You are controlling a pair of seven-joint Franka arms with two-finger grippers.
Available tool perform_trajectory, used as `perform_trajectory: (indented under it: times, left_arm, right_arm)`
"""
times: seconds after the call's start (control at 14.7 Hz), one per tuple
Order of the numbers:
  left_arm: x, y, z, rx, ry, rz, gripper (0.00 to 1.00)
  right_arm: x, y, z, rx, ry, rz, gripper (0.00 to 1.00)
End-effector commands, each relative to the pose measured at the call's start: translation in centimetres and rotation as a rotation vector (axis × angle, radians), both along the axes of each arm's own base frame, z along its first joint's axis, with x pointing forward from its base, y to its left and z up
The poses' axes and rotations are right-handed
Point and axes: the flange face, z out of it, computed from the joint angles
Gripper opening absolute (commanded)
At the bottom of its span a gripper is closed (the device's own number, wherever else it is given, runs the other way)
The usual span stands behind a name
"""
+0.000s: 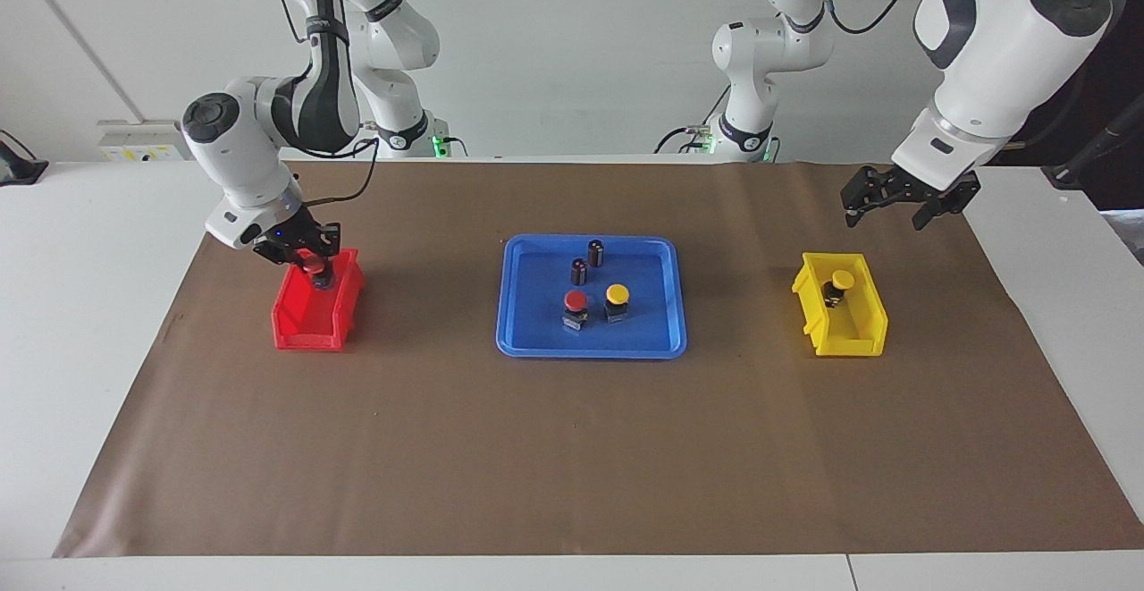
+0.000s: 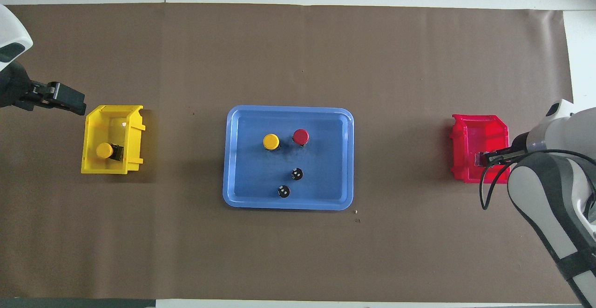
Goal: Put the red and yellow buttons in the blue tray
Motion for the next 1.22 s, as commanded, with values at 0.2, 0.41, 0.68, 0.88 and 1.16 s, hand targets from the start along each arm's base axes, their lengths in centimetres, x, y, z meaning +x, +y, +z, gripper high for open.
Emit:
perform_trajectory:
  times: [0.2,0.41,0.68,0.88,1.16]
  left_arm:
    - [-4.1,2.8,-10.9,-0.013,-0.115,0.027,0.97]
    - [-4.0,4.3,-14.9,-0.014,-0.054,0.044,0.89]
    - [-5.1,4.6,-18.1,-0.014,-0.021,0.046,0.78]
    - [-5.3,4.5,-19.5,-0.015,-0.024,0.049,0.76]
    - [-5.3,4.6,-21.4,-0.018,-0.021,0.050,0.75]
  right_arm:
    - [6.5,16.1,5.9,-0.033,-0.055,-0.042,0.21]
    - [6.1,27.6,2.0,0.006,-0.144,-0.199,0.22]
    - [5.2,34.6,-2.9,0.010,-0.140,-0.231,0.22]
    - [4.0,36.3,-4.4,0.014,-0.144,-0.211,0.24]
    - [3.4,36.3,-5.8,0.011,-0.138,-0.210,0.33]
